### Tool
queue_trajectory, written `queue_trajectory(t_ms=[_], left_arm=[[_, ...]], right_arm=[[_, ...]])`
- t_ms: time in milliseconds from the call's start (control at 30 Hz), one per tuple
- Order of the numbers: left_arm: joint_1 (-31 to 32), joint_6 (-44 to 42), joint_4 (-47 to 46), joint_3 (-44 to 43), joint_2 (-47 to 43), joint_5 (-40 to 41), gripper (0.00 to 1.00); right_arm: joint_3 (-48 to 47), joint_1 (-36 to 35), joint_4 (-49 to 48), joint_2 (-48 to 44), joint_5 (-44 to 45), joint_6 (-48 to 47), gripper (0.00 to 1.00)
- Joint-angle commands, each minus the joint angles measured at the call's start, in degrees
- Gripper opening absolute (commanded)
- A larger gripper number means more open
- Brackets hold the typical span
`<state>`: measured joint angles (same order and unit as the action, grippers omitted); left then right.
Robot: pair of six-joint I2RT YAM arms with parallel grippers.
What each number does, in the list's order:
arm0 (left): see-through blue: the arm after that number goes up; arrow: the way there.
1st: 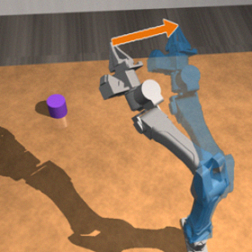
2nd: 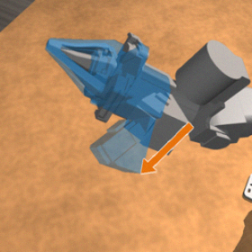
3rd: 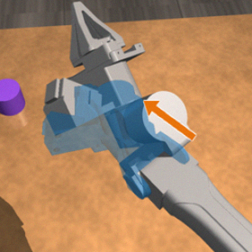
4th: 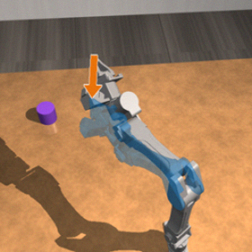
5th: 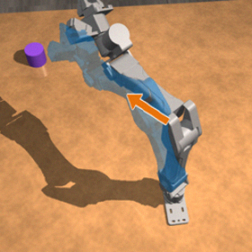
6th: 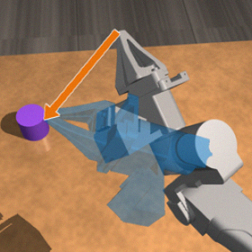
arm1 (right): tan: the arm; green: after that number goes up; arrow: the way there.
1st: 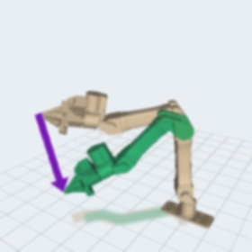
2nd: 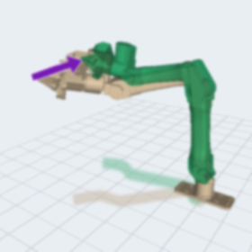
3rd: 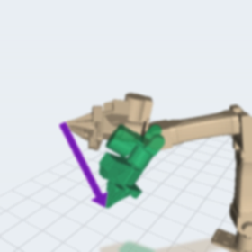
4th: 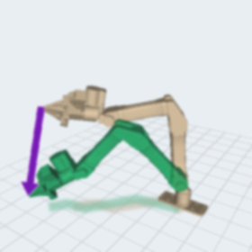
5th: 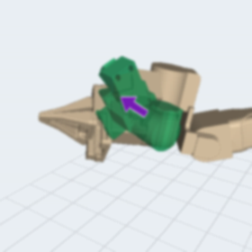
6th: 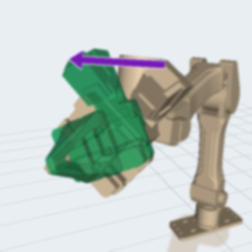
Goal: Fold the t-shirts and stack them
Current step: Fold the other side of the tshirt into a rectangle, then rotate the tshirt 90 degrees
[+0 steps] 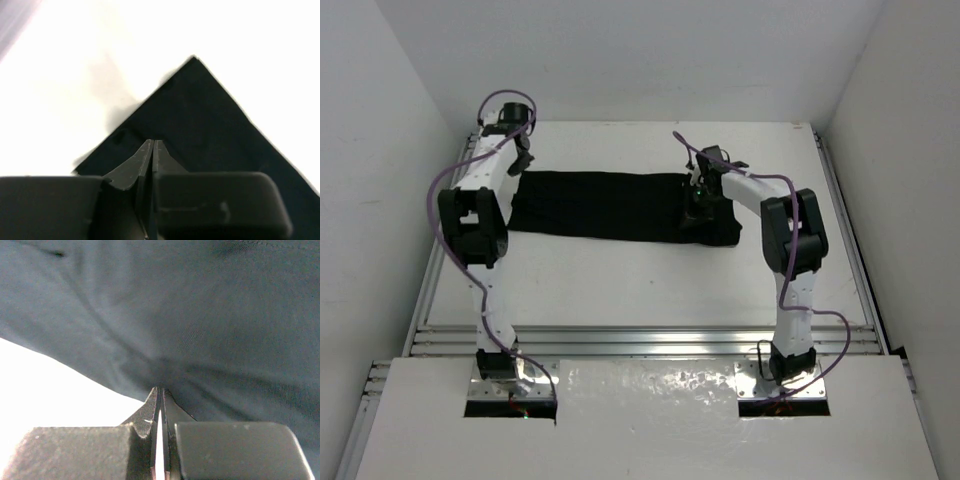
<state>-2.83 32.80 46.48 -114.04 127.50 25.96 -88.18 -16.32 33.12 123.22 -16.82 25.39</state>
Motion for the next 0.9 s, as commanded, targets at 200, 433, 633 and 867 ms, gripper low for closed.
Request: queue_trajectory(t_ms=[200, 433, 633, 867], left_arm=[[-3.6, 7.2, -0.4, 17.4, -15.4, -5.0, 0.00], [-3.9, 0.6, -11.3, 14.4, -3.2, -19.6, 0.00], [-3.8, 3.5, -1.8, 7.1, 4.9, -13.9, 0.00], [-1.7, 6.0, 4.0, 12.4, 4.3, -7.2, 0.00]], right_arm=[[1.1, 0.2, -0.5, -11.4, -0.2, 0.3, 0.02], [2.7, 1.0, 3.8, -13.9, 9.3, 9.4, 0.20], [-1.9, 0.9, 10.4, -4.6, 10.8, 15.9, 0.20], [-5.9, 1.3, 18.2, 1.1, 22.8, 23.4, 0.40]])
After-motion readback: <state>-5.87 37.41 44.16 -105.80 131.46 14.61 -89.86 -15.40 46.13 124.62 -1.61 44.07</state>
